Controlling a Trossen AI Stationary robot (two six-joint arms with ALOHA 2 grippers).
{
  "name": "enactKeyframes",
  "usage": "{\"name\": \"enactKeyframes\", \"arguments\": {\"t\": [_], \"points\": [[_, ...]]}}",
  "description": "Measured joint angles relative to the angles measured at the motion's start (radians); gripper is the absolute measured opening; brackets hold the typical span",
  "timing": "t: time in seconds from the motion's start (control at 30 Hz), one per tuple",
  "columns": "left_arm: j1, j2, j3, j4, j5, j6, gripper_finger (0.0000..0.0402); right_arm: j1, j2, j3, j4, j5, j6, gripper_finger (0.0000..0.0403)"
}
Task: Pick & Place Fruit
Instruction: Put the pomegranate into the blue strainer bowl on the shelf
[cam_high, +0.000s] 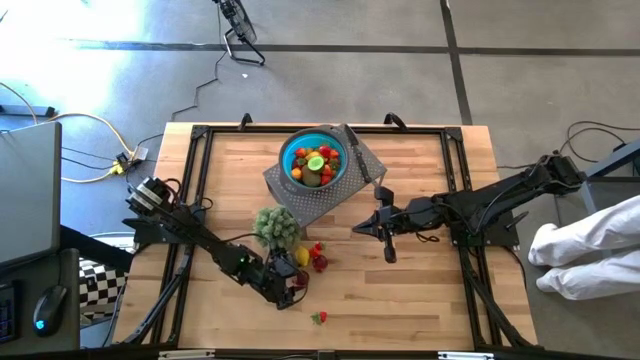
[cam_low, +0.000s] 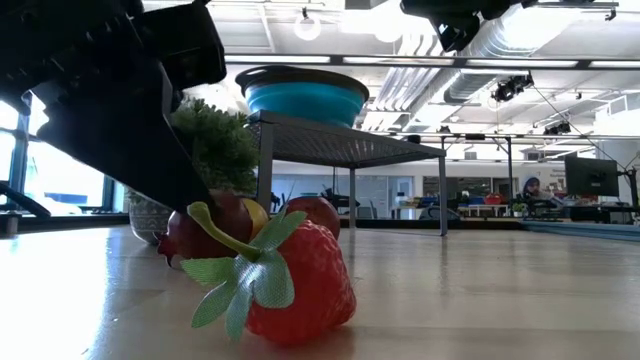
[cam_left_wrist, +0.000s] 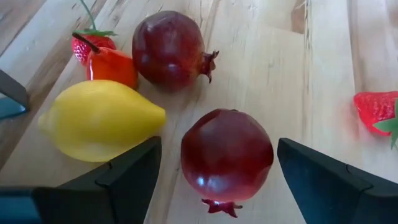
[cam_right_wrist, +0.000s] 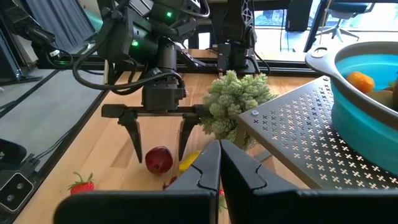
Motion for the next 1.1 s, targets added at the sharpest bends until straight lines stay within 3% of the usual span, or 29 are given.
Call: {"name": "enactKeyframes", "arguments": {"t": [0.9, 1.1], "points": [[0.002, 0.048, 0.0, 0.038, 0.017, 0.0, 0.0315, 0.0, 0.0, 0.0, -0.012, -0.006, 0.026, 0.0003], [0.002, 0.048, 0.0, 0.039, 0.014, 0.0, 0.0285, 0.0, 0.0, 0.0, -0.013, -0.006, 0.026, 0.0003]]}}
